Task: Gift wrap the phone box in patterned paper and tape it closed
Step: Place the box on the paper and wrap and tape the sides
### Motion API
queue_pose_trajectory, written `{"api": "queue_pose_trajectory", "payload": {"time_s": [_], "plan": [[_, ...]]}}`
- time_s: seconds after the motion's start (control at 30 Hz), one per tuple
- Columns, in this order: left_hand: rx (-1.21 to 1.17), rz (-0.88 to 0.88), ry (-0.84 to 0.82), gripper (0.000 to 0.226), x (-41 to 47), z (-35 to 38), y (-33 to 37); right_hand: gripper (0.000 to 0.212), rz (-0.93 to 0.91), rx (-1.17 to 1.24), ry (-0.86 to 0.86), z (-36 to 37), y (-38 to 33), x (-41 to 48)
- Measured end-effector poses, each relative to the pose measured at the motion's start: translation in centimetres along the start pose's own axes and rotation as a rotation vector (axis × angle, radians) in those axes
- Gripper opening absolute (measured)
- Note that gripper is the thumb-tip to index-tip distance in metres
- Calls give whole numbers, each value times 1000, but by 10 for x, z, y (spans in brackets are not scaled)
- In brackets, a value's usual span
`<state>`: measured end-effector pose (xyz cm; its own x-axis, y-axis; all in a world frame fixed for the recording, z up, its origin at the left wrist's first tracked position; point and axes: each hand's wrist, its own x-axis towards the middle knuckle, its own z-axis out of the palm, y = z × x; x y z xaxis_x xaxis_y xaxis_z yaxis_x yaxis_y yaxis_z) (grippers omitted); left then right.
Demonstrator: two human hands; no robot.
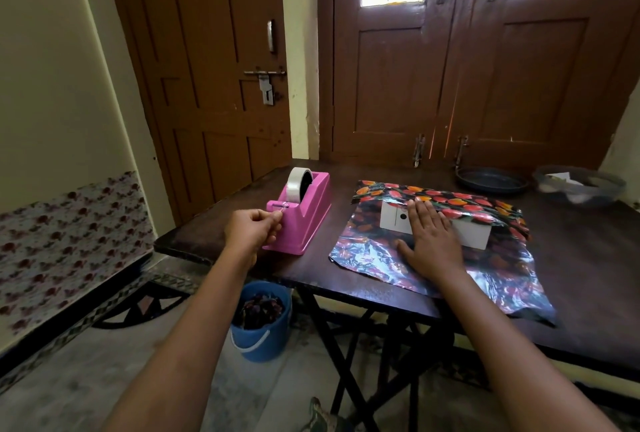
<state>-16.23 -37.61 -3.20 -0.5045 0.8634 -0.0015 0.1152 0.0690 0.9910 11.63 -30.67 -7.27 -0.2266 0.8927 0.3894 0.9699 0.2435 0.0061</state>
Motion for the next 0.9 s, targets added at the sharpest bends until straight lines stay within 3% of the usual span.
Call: {"api": "queue_pose_trajectory", "payload": {"time_s": [0.13,0.3,0.37,0.47,0.63,0.73,0.9], "plan": [[230,115,27,20,3,-2,5,76,-3,4,-1,0,0,0],[748,107,-24,12,1,-17,26,75,2,-10,2,-1,-1,0],[704,100,-108,12,-4,-23,27,76,3,-14,2,0,-1,0],[454,205,-246,15,-19,-18,34,76,1,16,-3,-2,-2,-1],[215,348,-286,15,-28,52,47,76,-7,11,-14,-5,-2,-2],[152,362,-355,15,-24,106,44,78,-7,24,-4,-3,0,-2],[172,382,-316,17,2,165,44,78,-16,61,19,-2,2,-1]]}}
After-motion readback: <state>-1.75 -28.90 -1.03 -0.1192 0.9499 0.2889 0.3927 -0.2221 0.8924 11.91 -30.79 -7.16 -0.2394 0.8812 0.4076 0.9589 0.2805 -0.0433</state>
